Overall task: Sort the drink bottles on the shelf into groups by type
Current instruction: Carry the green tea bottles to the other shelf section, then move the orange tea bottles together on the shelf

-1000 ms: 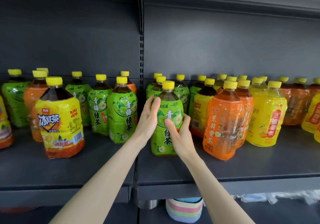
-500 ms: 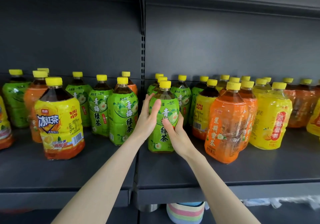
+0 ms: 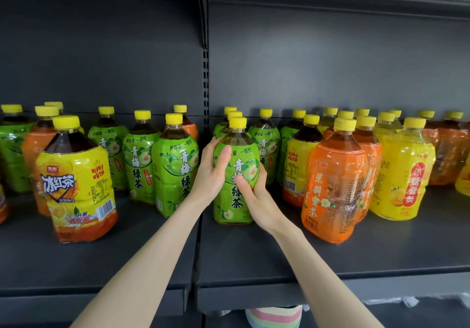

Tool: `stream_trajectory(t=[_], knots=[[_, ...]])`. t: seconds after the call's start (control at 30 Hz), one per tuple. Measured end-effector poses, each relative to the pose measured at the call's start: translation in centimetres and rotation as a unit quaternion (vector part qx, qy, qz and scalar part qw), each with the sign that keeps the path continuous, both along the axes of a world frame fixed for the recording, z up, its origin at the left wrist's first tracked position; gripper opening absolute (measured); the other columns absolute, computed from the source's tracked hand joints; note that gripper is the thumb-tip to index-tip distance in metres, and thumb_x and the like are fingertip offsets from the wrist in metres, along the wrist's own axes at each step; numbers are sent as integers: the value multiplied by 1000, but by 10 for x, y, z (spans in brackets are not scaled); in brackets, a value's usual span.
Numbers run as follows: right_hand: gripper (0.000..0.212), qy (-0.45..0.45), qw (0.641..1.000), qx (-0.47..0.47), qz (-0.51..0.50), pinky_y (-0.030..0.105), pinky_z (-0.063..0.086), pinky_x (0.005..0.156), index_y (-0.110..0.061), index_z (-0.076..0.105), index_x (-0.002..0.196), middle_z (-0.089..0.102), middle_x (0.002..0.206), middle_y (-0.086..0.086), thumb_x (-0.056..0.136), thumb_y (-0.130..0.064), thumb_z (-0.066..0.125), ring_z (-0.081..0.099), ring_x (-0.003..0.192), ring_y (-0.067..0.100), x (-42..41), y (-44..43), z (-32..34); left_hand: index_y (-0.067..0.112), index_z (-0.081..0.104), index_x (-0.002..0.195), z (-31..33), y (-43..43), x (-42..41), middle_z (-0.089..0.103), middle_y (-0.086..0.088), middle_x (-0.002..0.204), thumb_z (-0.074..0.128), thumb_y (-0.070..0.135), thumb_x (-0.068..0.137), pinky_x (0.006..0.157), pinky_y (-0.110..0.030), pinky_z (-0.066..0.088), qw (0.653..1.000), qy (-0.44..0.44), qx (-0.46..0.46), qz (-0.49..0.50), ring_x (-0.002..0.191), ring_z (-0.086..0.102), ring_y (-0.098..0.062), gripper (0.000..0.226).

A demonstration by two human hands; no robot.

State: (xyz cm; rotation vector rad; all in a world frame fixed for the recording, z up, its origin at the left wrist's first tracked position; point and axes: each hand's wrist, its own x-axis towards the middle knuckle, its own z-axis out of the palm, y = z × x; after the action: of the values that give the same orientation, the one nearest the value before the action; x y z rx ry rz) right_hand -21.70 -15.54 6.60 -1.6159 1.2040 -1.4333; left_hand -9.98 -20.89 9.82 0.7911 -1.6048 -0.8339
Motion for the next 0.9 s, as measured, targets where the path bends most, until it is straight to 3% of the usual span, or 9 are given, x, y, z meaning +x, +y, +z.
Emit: stream_trajectory(t=[0.23, 0.33, 0.4, 0.47, 0.53, 0.63, 0.73, 0.83, 0.9], knots=[[74, 2, 1000, 6, -22, 39, 40, 110, -26, -5, 149, 46, 138, -9, 97, -37, 47, 47, 128, 8, 3, 2, 0, 21, 25, 146, 3, 4, 1, 25, 1, 153, 32, 59, 81, 111, -24, 19, 1000, -14, 3, 6, 140, 24, -12, 75], [77, 17, 999, 11, -36, 43, 39, 110, -31, -4, 149, 46, 141, -7, 95, -45, 48, 47, 129, 11, 4, 5, 1, 19, 25, 147, 4, 6, 2, 26, 0, 154, 30, 52, 90, 90, 9, 3, 998, -53, -5, 25, 142, 20, -13, 66], [76, 34, 998, 20, -46, 44, 40, 109, -34, -2, 148, 47, 141, -9, 93, -50, 48, 48, 128, 12, 5, 8, 4, 17, 24, 148, 5, 7, 4, 28, -2, 154, 29, 50, 92, 75, 16, -1, 996, -77, -10, 40, 142, 20, -14, 65], [77, 58, 996, 39, -57, 43, 41, 108, -36, -2, 149, 49, 138, -12, 92, -56, 46, 51, 125, 13, 5, 12, 7, 16, 25, 148, 8, 11, 7, 33, -3, 152, 30, 56, 87, 89, 9, 2, 995, -91, -10, 43, 140, 24, -16, 72], [82, 93, 991, 59, -80, 44, 42, 106, -43, 1, 147, 51, 136, -13, 83, -73, 43, 53, 123, 17, 4, 17, 10, 15, 29, 146, 11, 18, 10, 40, -5, 147, 33, 56, 89, 104, -15, 18, 993, -105, -5, 58, 137, 32, -19, 70], [106, 166, 974, 75, -133, 48, 45, 102, -37, 12, 148, 56, 135, -3, 62, -95, 32, 55, 121, 26, 1, 24, 14, 12, 41, 141, 15, 29, 16, 52, -6, 137, 37, 62, 85, 107, -36, 34, 987, -132, -15, 94, 128, 45, -23, 74], [80, 253, 944, 60, -202, 48, 48, 94, -20, 32, 144, 62, 124, 9, 83, -70, 45, 58, 113, 33, 1, 45, 28, 12, 56, 127, 16, 39, 24, 63, -5, 122, 50, 55, 88, 98, -44, 45, 974, -151, -60, 157, 114, 57, -23, 58], [46, 274, 933, 12, -233, 45, 50, 90, -17, 50, 133, 64, 121, 10, 93, -38, 56, 60, 106, 31, -8, 65, 38, 10, 67, 99, 19, 56, 29, 69, -2, 97, 59, 26, 90, 84, -40, 52, 962, -119, -138, 201, 90, 63, -18, 20], [35, 271, 934, -26, -232, 43, 52, 87, -15, 57, 126, 65, 118, 7, 93, -28, 58, 64, 100, 25, -18, 81, 43, 11, 67, 91, 22, 72, 25, 67, 2, 85, 61, 18, 89, 76, -34, 53, 959, -116, -171, 196, 79, 62, -13, 10]])
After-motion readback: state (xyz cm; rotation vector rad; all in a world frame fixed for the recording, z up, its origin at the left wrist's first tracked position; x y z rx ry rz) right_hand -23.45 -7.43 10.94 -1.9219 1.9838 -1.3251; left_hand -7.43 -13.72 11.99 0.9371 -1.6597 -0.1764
